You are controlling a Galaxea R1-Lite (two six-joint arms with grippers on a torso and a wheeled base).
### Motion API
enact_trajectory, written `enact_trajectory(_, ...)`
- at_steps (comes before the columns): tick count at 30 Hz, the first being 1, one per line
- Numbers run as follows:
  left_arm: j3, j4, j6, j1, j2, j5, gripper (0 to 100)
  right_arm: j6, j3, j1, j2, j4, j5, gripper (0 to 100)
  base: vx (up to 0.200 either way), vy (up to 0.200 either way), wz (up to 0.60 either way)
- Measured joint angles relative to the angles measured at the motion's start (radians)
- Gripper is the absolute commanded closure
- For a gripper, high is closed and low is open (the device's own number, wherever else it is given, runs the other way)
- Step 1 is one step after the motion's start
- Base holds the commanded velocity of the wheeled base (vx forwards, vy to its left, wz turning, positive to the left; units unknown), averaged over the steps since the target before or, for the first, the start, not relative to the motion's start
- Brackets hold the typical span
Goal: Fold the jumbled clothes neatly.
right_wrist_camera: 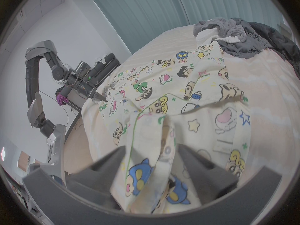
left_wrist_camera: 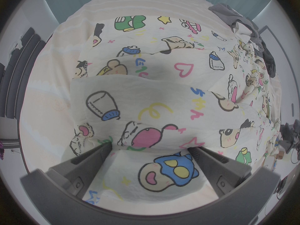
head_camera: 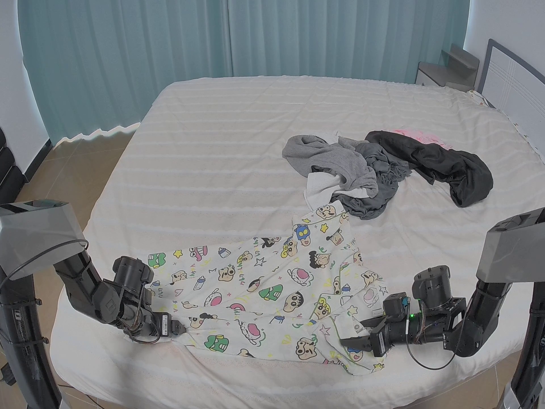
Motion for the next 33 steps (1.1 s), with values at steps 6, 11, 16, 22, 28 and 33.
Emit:
enact_trajectory(6,0.004,0.0,0.001,-0.001,-0.001,0.0,0,0.003,-0.05,-0.003,-0.001,0.022,0.0,100,0.0,0.0,0.0)
enact_trajectory(11,0.006,0.0,0.001,-0.002,-0.001,0.0,0,0.003,-0.051,0.001,-0.033,0.021,0.002,100,0.0,0.0,0.0)
enact_trajectory(16,0.007,0.001,0.001,-0.002,-0.002,-0.001,0,0.002,-0.027,0.046,-0.073,0.021,0.003,100,0.0,0.0,0.0)
enact_trajectory(22,0.007,0.001,0.001,-0.002,-0.002,-0.001,0,-0.001,0.006,0.107,-0.104,0.019,0.002,100,0.0,0.0,0.0)
enact_trajectory(28,0.008,0.001,0.001,-0.002,-0.001,-0.001,0,-0.034,0.03,0.181,-0.104,0.028,-0.002,100,0.0,0.0,0.0)
enact_trajectory(33,0.009,0.001,0.001,-0.002,-0.001,-0.001,0,-0.066,0.045,0.217,-0.078,0.029,-0.008,0,0.0,0.0,0.0)
